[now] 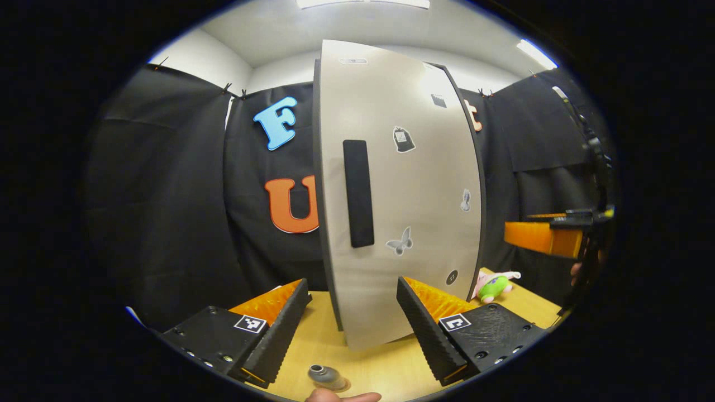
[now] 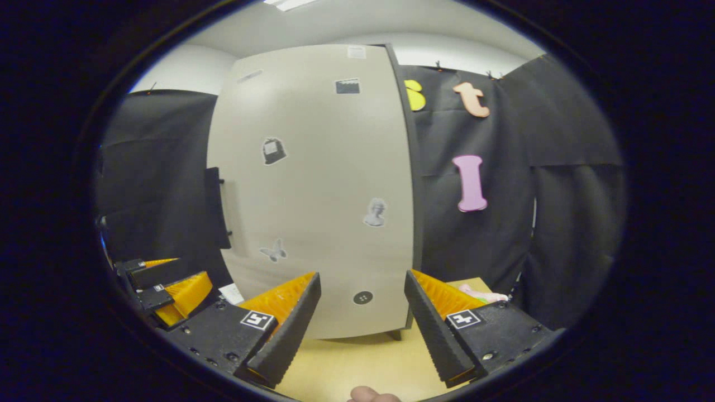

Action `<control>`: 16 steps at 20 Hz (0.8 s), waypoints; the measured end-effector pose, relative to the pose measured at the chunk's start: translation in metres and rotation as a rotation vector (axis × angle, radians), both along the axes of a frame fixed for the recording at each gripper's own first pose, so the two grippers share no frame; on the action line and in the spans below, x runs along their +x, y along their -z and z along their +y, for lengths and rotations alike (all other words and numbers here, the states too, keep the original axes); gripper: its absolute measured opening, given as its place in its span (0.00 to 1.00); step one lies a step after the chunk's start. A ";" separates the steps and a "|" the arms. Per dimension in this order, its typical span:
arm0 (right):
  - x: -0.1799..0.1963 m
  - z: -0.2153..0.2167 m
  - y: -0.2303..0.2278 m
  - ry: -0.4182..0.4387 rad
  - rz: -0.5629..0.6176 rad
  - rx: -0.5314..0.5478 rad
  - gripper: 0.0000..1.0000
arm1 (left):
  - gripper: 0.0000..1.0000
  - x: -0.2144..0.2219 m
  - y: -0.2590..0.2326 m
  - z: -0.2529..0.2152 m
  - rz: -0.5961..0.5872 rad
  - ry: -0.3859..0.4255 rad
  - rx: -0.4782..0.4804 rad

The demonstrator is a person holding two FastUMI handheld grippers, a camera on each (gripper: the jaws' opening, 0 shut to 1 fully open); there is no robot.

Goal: Open the cabinet door with the right hand, grasp the bottle in the cabinet with the left hand and place it on the coaster, then close the cabinet door with the right hand.

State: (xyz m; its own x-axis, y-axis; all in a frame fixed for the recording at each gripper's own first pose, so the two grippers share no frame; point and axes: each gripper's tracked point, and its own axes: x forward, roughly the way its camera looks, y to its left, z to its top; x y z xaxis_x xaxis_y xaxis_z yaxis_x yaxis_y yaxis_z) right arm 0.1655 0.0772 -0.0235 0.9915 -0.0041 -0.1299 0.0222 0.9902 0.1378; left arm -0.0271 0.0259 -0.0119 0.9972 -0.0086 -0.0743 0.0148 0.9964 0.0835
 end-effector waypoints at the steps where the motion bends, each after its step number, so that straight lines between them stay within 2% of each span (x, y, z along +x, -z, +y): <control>1: -0.005 -0.002 0.009 0.000 0.024 0.027 0.97 | 0.96 0.006 -0.003 -0.006 -0.005 0.012 -0.017; 2: -0.010 -0.006 0.017 0.007 0.049 0.032 0.97 | 0.96 0.011 -0.002 -0.010 -0.002 0.021 -0.023; 3: -0.010 -0.014 0.022 0.022 0.062 0.018 0.95 | 1.00 0.012 -0.001 -0.011 0.003 0.017 -0.023; 4: -0.011 -0.018 0.023 0.038 0.062 -0.001 0.94 | 0.96 0.013 0.001 -0.011 0.006 0.007 -0.020; 8: -0.016 -0.012 0.009 0.027 0.015 -0.061 0.95 | 0.96 0.016 -0.001 -0.013 -0.022 -0.055 -0.033; 12: -0.012 -0.001 -0.001 -0.008 -0.023 -0.082 0.98 | 0.96 0.006 -0.008 -0.029 -0.061 -0.023 -0.101; 16: -0.012 0.009 -0.004 -0.048 -0.028 -0.071 0.97 | 0.95 0.001 -0.018 -0.026 -0.097 -0.033 -0.090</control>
State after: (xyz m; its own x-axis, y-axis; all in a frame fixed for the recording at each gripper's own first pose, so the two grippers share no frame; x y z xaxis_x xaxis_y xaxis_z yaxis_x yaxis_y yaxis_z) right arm 0.1531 0.0865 -0.0198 0.9941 0.0354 -0.1030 -0.0285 0.9973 0.0674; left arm -0.0259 0.0002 0.0057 0.9995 0.0224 0.0225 -0.0222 0.9997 -0.0072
